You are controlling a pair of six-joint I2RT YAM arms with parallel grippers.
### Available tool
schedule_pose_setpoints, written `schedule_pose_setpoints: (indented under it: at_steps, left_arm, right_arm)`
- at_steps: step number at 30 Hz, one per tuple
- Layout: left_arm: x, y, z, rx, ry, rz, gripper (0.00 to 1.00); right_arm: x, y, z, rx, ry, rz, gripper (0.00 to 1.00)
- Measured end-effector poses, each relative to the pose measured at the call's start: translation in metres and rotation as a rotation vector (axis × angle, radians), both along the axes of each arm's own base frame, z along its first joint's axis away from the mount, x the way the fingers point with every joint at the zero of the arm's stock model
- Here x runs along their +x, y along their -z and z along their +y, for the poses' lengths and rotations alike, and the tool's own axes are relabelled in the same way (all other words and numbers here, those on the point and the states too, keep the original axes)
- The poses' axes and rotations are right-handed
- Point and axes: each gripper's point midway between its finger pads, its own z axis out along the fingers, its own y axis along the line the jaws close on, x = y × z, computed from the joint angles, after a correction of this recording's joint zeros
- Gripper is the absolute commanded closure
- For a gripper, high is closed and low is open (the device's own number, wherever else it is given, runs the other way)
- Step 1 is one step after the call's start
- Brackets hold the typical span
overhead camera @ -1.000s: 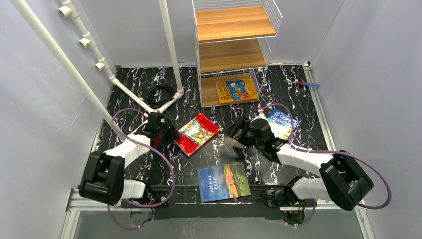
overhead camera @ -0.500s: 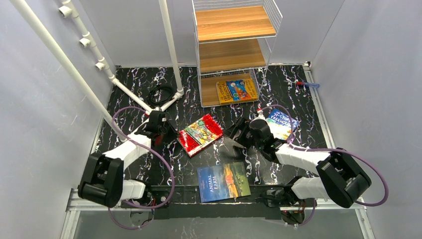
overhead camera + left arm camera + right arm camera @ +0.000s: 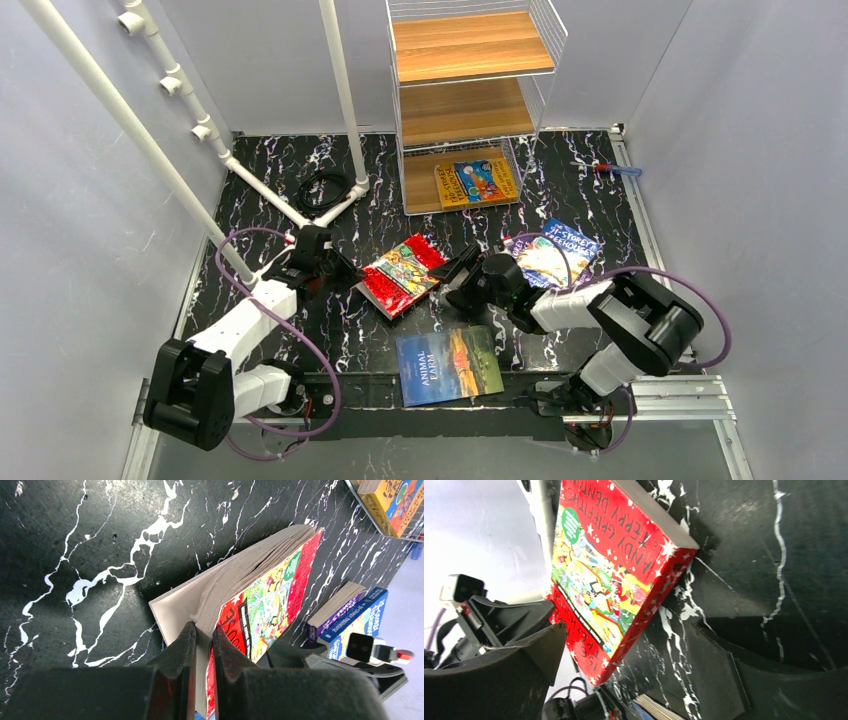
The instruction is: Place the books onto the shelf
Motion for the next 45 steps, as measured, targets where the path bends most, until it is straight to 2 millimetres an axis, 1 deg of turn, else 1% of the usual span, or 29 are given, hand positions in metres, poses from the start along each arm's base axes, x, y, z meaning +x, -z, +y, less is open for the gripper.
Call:
schedule_pose_setpoints:
  at_steps: [6,8,10,12,15,18,21,25,30,31,32,34,35,36,38,40,42,45]
  left_arm:
    - [-0.003,-0.002,-0.004,-0.05,-0.041,0.038,1.0]
    - [-0.003,-0.003,-0.006,-0.067,-0.047,0.048,1.0]
    - [-0.003,-0.005,-0.009,-0.087,-0.052,0.054,1.0]
    - [-0.003,-0.006,-0.011,-0.101,-0.056,0.058,1.0]
    - [-0.004,-0.008,-0.011,-0.104,-0.062,0.062,1.0]
    - [-0.005,-0.009,-0.011,-0.105,-0.061,0.064,1.0]
    - [-0.004,-0.01,-0.01,-0.105,-0.061,0.065,1.0]
    - [-0.007,-0.008,-0.009,-0.1,-0.064,0.078,1.0]
    - [-0.009,-0.007,-0.007,-0.093,-0.067,0.086,1.0]
    - [-0.009,-0.007,-0.006,-0.089,-0.066,0.088,0.98]
    - [-0.01,-0.006,-0.006,-0.084,-0.065,0.09,0.88]
    - [-0.012,-0.006,-0.004,-0.069,-0.06,0.099,0.66]
    - [-0.013,-0.008,-0.003,-0.06,-0.052,0.1,0.56]
    - [-0.013,-0.011,-0.002,-0.049,-0.043,0.099,0.52]
    - [-0.013,-0.022,0.0,-0.029,-0.029,0.081,0.5]
    - [-0.012,-0.04,0.005,-0.011,-0.026,0.036,0.48]
    - [-0.012,-0.062,0.011,0.013,-0.023,-0.027,0.48]
    - [-0.014,-0.095,0.021,0.045,-0.023,-0.124,0.48]
  right_arm:
    - [-0.002,0.0,0.018,0.096,0.027,0.042,0.02]
    - [-0.002,-0.001,0.025,0.121,0.028,0.048,0.06]
    - [-0.002,0.0,0.033,0.143,0.026,0.049,0.13]
    - [-0.001,0.001,0.039,0.174,0.03,0.047,0.16]
    - [0.002,0.002,0.045,0.219,0.048,0.045,0.22]
    - [0.006,0.001,0.048,0.266,0.064,0.025,0.37]
    - [0.007,0.004,0.046,0.28,0.077,0.011,0.51]
    - [0.008,0.002,0.041,0.31,0.099,-0.008,0.66]
    - [0.012,-0.003,0.043,0.359,0.11,-0.028,0.92]
    - [0.012,-0.005,0.043,0.366,0.108,-0.035,0.96]
    - [0.012,-0.006,0.044,0.37,0.106,-0.038,0.99]
    - [0.012,-0.009,0.044,0.377,0.099,-0.05,0.99]
    - [0.011,-0.01,0.045,0.377,0.093,-0.056,0.99]
    - [0.011,-0.011,0.044,0.37,0.089,-0.066,0.99]
    - [0.01,-0.012,0.039,0.342,0.083,-0.085,0.99]
    - [0.009,-0.014,0.032,0.305,0.078,-0.101,0.99]
    - [0.01,-0.022,0.023,0.276,0.073,-0.127,0.99]
    - [0.015,-0.042,0.006,0.239,0.07,-0.196,0.99]
